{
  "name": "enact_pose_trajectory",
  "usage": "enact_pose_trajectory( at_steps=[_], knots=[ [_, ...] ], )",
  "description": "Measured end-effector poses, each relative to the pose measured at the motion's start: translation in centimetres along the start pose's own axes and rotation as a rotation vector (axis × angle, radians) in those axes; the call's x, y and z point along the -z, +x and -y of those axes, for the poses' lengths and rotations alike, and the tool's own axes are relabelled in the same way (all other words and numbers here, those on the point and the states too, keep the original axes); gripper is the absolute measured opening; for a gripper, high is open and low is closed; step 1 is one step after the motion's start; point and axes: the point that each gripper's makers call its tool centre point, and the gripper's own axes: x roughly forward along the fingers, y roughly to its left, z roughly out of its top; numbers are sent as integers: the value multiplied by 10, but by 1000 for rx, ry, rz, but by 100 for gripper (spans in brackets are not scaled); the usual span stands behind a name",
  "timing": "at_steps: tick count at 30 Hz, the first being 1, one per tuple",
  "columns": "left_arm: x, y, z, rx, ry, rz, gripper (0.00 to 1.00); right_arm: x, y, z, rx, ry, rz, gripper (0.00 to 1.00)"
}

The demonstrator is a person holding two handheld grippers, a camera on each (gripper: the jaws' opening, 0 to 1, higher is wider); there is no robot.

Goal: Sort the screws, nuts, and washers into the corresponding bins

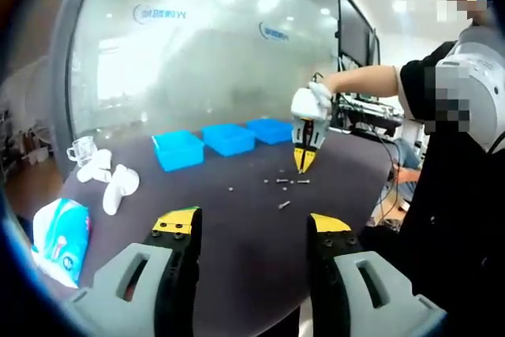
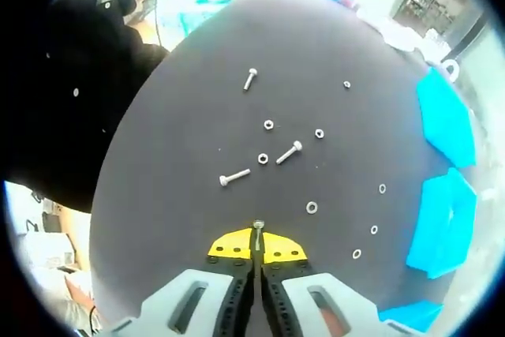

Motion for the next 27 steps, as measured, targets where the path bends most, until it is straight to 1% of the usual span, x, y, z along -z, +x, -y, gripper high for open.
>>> enact_pose_trajectory(
  at_steps=[5, 7, 13, 17, 20, 21, 23, 27],
  knots=[
    [-1, 0, 0, 0, 0, 4, 53, 1, -1, -6, -12, 10, -8, 0],
    [-2, -1, 1, 2, 1, 7, 53, 1, -3, -7, -5, 14, -3, 0],
    [-5, -1, 2, 8, -3, 18, 53, -7, -19, -13, 27, 80, 86, 0],
    [-11, 0, 4, 14, 2, 28, 53, -12, -34, -13, 88, 141, 182, 0],
    [-17, 2, 5, 16, 5, 42, 53, -11, -45, -16, 121, 199, 252, 0],
    [-19, 2, 5, 18, 5, 45, 53, -10, -51, -15, 153, 221, 289, 0],
    [-22, 2, 7, 20, 13, 49, 53, -7, -60, -15, 191, 278, 355, 0],
    [-29, 3, 8, 23, 15, 67, 53, 1, -82, -12, 316, 355, 498, 0]
  ],
)
